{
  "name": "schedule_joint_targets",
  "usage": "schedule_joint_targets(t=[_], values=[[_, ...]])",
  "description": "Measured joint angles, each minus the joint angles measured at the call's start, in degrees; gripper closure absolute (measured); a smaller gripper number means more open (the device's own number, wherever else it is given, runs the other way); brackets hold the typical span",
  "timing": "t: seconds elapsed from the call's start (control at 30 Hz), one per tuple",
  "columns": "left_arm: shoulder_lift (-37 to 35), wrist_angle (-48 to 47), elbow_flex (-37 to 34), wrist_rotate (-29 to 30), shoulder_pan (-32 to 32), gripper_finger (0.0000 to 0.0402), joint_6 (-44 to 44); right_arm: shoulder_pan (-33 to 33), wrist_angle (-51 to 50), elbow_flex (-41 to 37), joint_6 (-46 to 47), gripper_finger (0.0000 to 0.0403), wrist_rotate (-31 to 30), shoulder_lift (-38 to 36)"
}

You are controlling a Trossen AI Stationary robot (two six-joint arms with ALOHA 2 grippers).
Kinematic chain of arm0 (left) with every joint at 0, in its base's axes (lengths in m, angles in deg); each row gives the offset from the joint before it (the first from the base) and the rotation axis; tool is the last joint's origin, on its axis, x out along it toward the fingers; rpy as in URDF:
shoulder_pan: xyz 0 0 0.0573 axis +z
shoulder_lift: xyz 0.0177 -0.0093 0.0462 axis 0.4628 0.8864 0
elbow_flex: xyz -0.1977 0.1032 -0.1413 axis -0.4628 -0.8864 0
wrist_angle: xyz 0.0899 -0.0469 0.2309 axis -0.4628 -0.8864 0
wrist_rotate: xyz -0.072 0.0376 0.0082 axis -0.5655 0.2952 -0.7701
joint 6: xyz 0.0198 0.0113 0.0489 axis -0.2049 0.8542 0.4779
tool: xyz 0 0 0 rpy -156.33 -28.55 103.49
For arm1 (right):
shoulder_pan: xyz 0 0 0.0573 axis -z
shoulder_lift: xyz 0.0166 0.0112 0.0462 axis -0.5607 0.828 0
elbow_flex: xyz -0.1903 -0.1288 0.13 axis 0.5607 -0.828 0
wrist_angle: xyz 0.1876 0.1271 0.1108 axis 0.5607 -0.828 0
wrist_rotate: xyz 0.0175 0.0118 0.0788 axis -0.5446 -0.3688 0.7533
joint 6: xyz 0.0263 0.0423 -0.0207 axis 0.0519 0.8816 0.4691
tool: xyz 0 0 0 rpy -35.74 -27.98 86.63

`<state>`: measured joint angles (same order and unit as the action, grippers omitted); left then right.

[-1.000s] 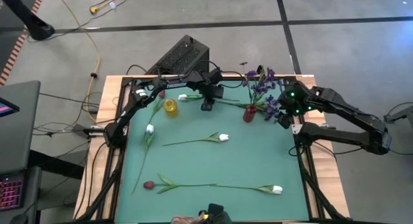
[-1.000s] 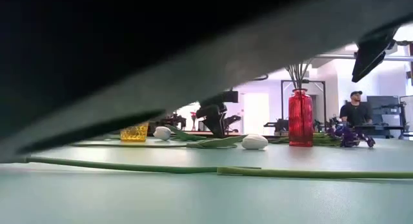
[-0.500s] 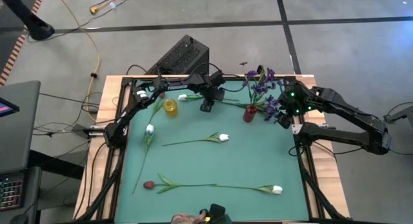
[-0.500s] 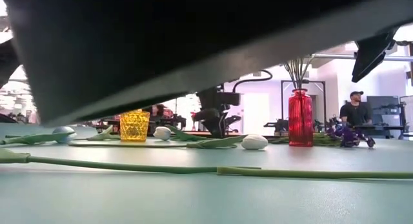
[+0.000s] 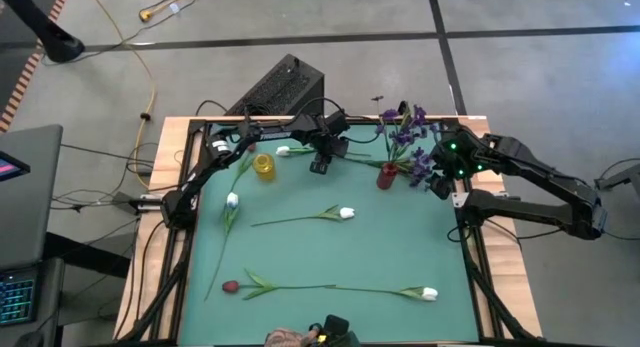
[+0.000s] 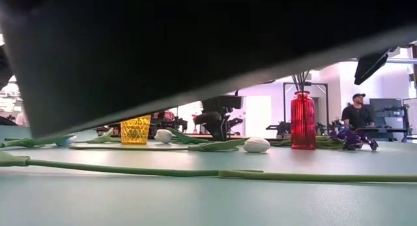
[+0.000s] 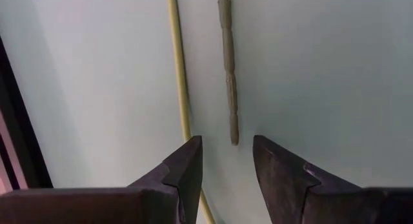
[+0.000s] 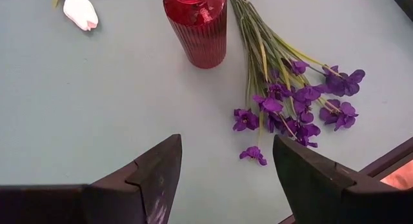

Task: Sort flowers into vase by color
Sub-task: Put the violet flowers into the red vase

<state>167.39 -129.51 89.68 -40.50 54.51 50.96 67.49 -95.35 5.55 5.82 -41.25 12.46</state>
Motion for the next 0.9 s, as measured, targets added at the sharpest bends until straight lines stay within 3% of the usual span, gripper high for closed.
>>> schedule_joint_targets(t=[0.23,0.47,0.67,0.9], values=[[-0.84,-1.07,0.0,0.53,-0.09,0.0277,-0.07,0.01,-0.04,0.04,0.0,0.0132,-0.02,2.18],[-5.86,-1.93,0.06,1.4,0.2,0.0277,-2.66,1.6,-0.03,0.04,-0.35,0.0132,-0.03,9.84],[-10.97,-2.68,0.04,-1.3,0.86,0.0277,-5.44,3.59,-0.02,0.04,-2.83,0.0132,-0.07,14.73],[-13.34,-2.75,0.04,-5.68,1.58,0.0277,-7.17,1.3,0.3,0.07,-4.74,0.0132,-0.11,8.89]])
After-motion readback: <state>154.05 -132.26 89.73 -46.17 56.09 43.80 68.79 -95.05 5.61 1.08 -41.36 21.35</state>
